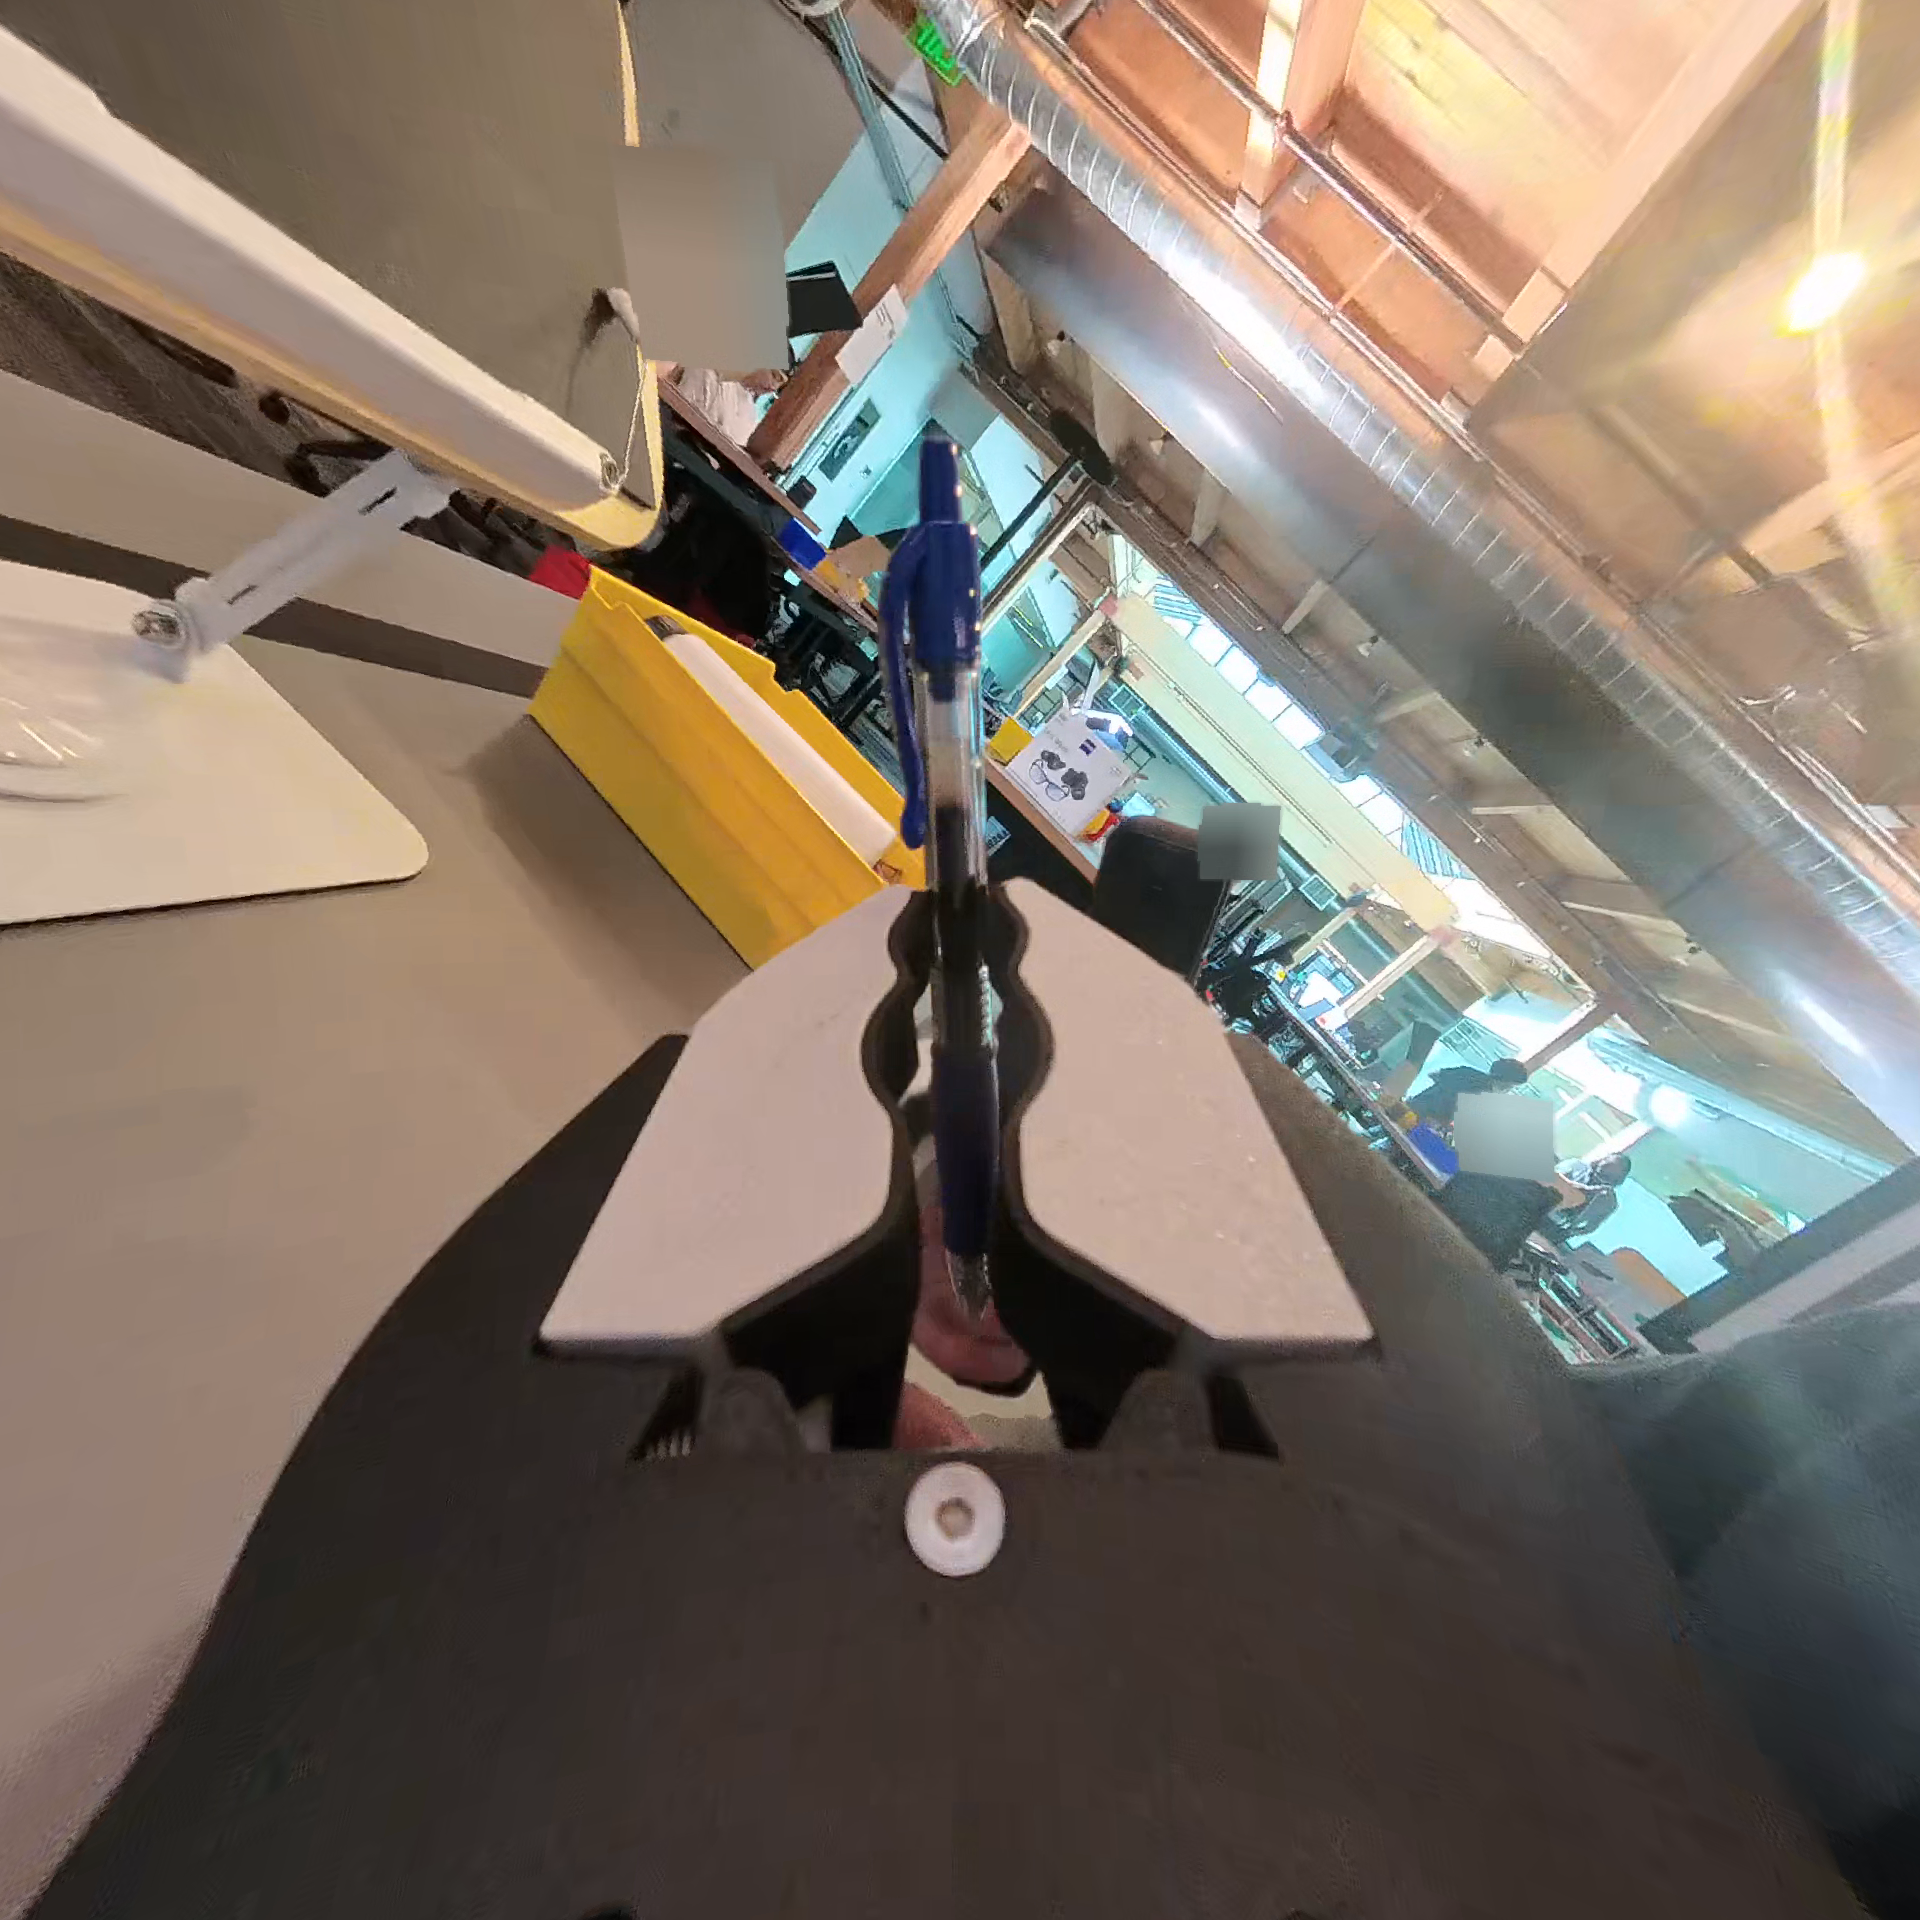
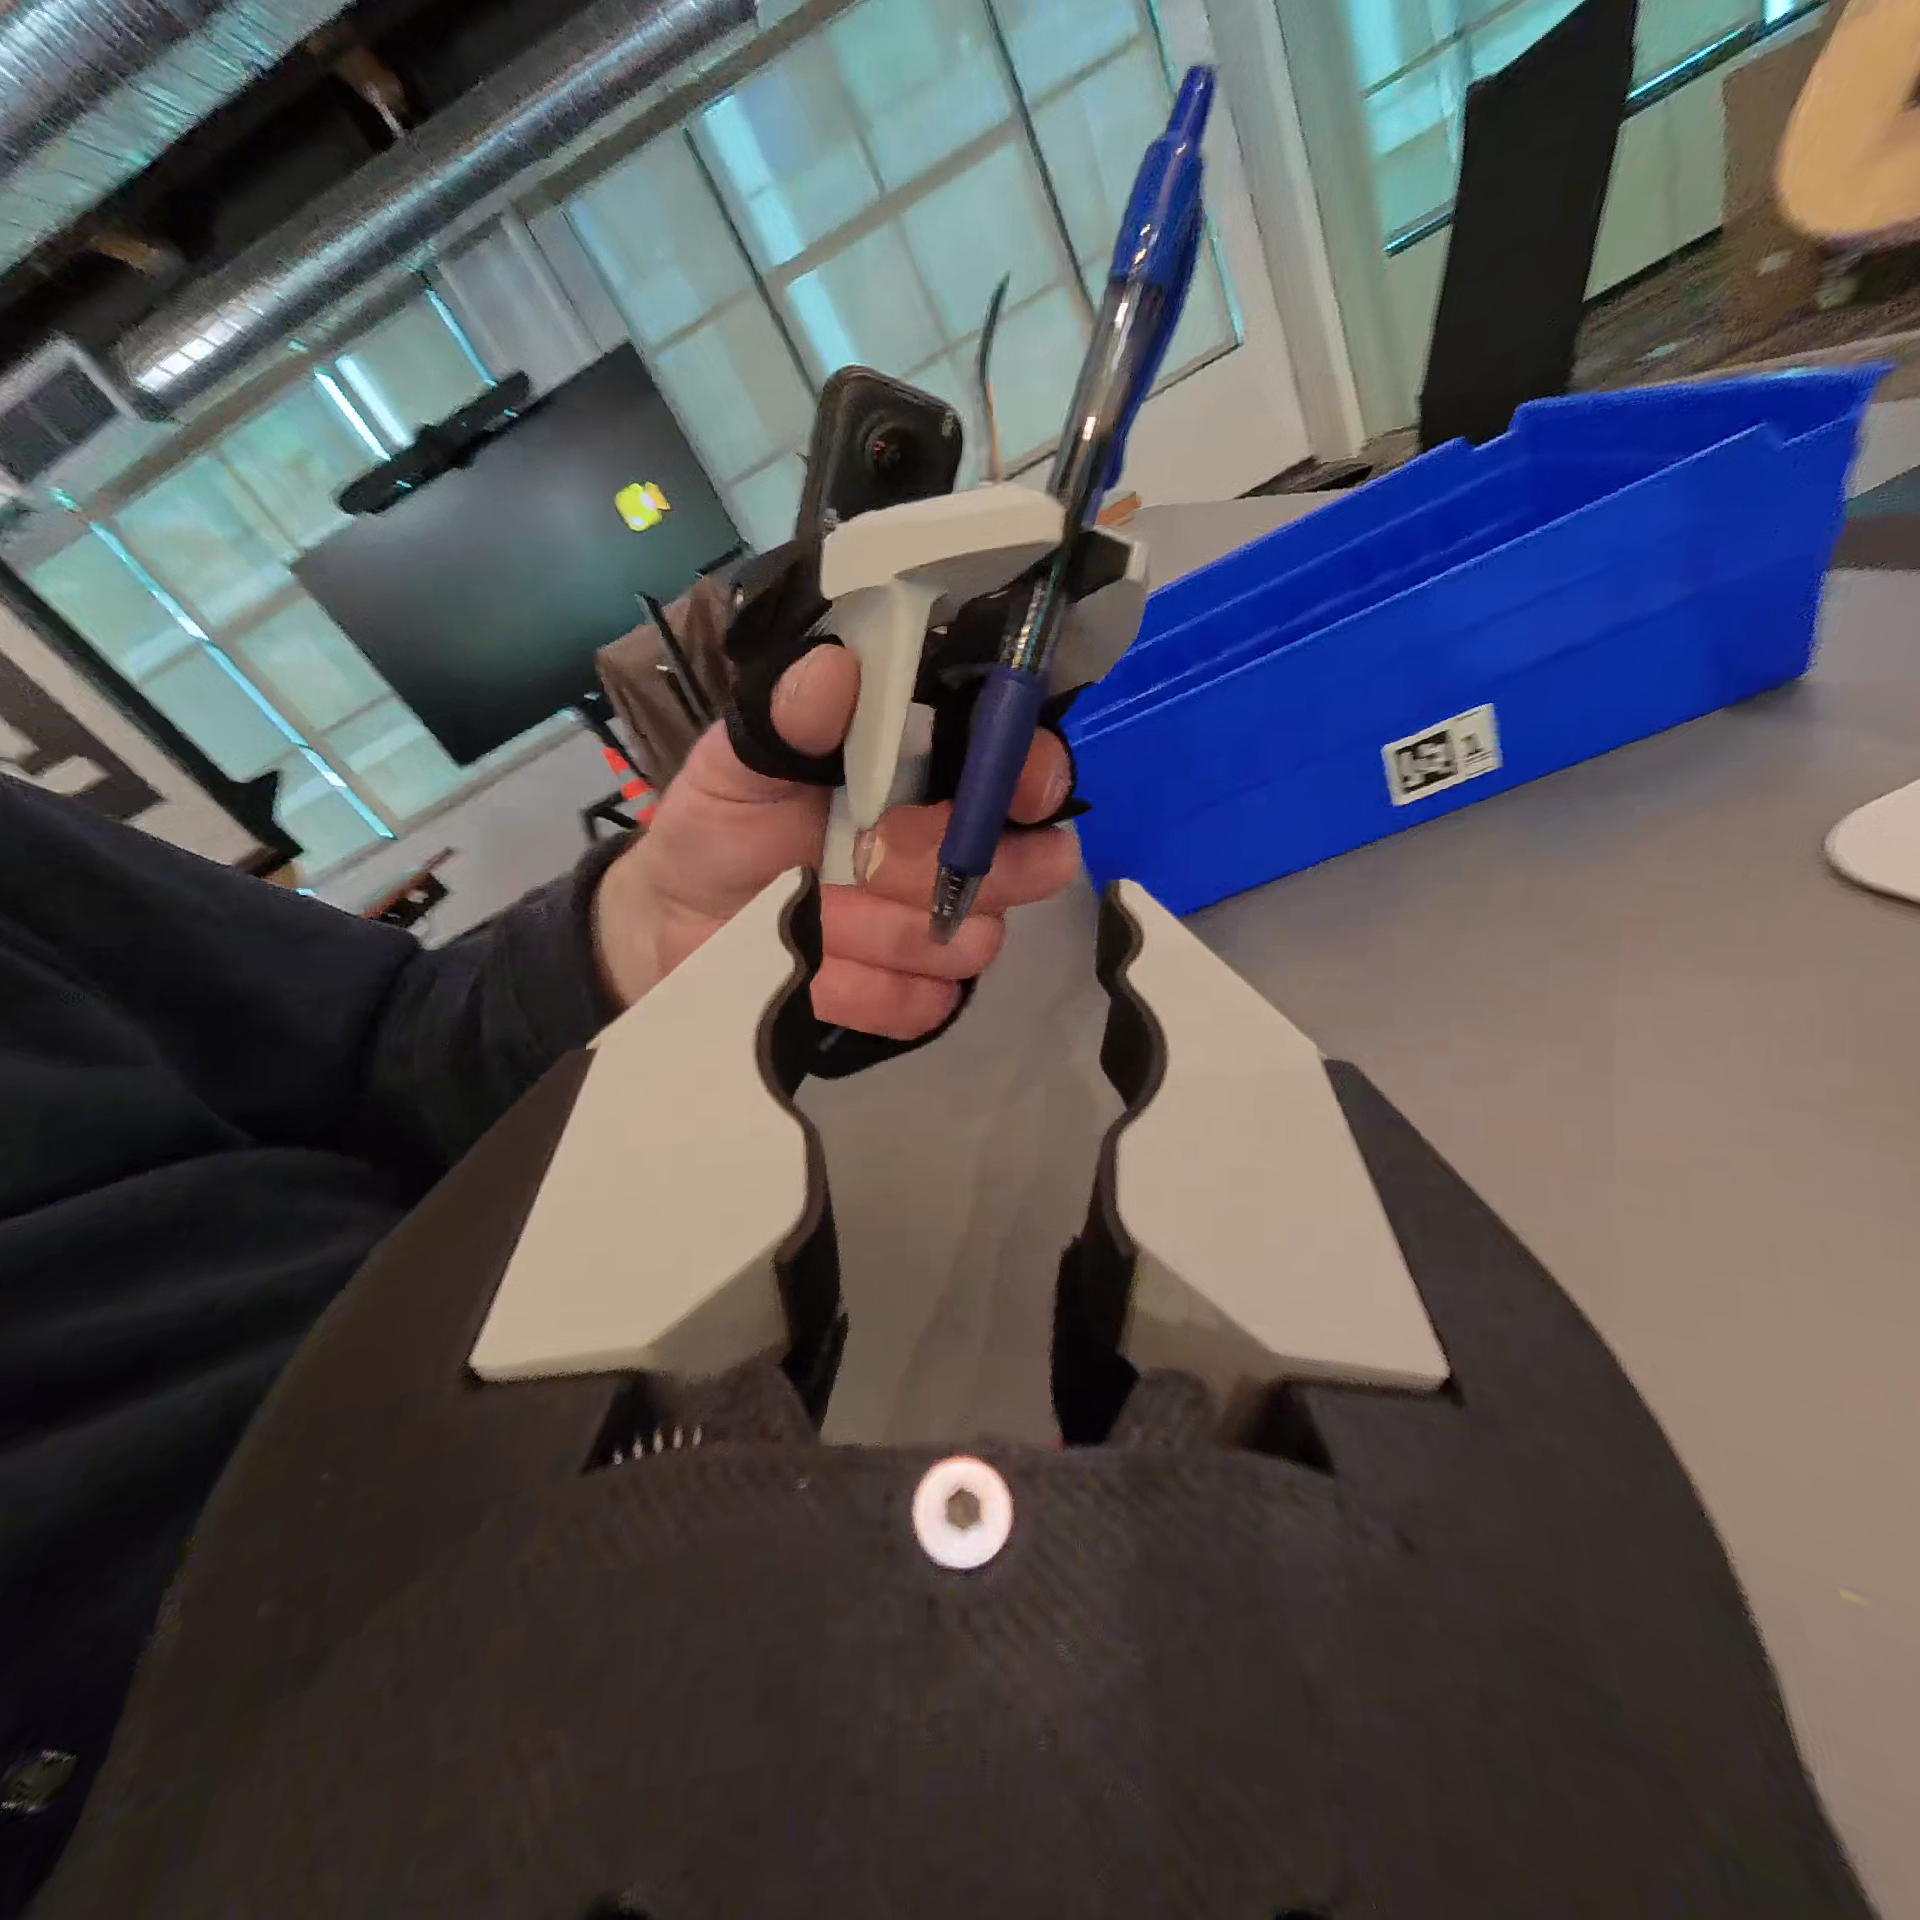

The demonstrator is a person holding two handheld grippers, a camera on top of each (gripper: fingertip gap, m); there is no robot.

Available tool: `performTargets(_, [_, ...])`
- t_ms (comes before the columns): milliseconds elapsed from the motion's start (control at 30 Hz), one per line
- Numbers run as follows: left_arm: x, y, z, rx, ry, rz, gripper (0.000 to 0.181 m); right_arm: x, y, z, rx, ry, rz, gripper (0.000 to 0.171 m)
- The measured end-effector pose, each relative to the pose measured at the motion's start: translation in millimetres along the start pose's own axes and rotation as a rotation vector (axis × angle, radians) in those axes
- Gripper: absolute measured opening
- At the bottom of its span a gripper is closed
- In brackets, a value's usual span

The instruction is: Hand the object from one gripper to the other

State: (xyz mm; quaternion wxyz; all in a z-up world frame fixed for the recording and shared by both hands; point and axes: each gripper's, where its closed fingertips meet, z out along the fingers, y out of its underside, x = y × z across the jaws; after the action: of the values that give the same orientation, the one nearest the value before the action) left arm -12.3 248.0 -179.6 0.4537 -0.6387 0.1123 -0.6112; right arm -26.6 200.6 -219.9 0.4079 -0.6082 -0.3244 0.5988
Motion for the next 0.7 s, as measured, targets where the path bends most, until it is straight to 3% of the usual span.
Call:
performTargets(133, [5, 4, 3, 0.001, 0.03, 0.02, 0.01, -7, -5, 4, 0.067, -0.123, 0.169, 0.034])
performTargets(233, [11, 6, 5, -0.01, 0.067, 0.031, 0.01, -10, -4, 6, 0.086, -0.169, 0.213, 0.009])
performTargets(567, [9, 6, 1, -0.019, 0.053, 0.184, 0.013, -3, -6, -3, 0.085, -0.096, 0.169, 0.007])
performTargets(700, [3, 2, -6, -0.049, -0.108, 0.469, 0.036, 2, -15, -13, 0.11, -0.057, 0.178, 0.007])
